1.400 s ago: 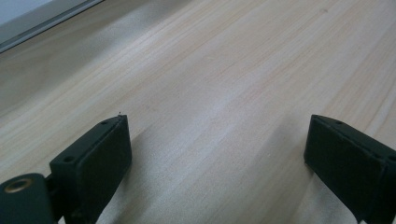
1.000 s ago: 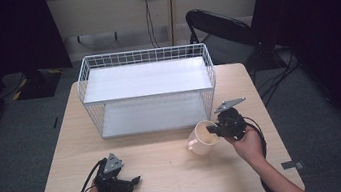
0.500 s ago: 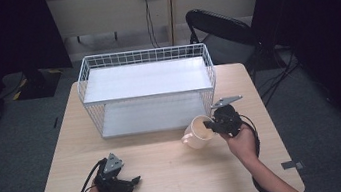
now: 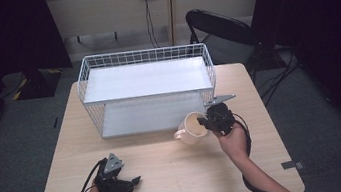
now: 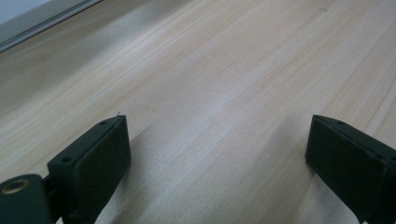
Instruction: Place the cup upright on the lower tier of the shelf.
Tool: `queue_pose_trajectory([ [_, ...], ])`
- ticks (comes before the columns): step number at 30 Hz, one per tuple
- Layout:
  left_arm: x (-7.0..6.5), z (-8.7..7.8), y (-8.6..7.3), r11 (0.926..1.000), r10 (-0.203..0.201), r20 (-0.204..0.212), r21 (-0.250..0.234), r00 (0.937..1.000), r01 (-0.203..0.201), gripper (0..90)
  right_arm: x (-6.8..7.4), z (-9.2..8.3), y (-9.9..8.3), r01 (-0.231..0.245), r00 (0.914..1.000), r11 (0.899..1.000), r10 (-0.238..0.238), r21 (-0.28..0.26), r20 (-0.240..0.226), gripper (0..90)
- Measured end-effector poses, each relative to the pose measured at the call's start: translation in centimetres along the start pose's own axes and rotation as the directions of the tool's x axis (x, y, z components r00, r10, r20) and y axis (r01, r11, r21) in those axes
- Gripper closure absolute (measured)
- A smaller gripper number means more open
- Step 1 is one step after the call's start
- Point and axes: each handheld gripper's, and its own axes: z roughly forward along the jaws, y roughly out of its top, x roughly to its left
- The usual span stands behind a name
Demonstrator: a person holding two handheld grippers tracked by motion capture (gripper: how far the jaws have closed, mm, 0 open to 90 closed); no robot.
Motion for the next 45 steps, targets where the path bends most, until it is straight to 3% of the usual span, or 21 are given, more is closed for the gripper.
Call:
queue_pose_trajectory([
  [14,0.0,0.0,0.0,1.0000,0.003,0.002,0.002,1.0000,-0.003,5.2,0.7,0.8,0.9,-0.014,0.9990,1.000,0.015,-0.021,0.042,83.2],
  [45,0.0,0.1,0.0,1.0000,0.004,0.006,0.003,1.0000,-0.004,4.5,2.5,3.1,2.7,0.016,0.9889,0.996,-0.004,-0.082,0.148,83.2],
])
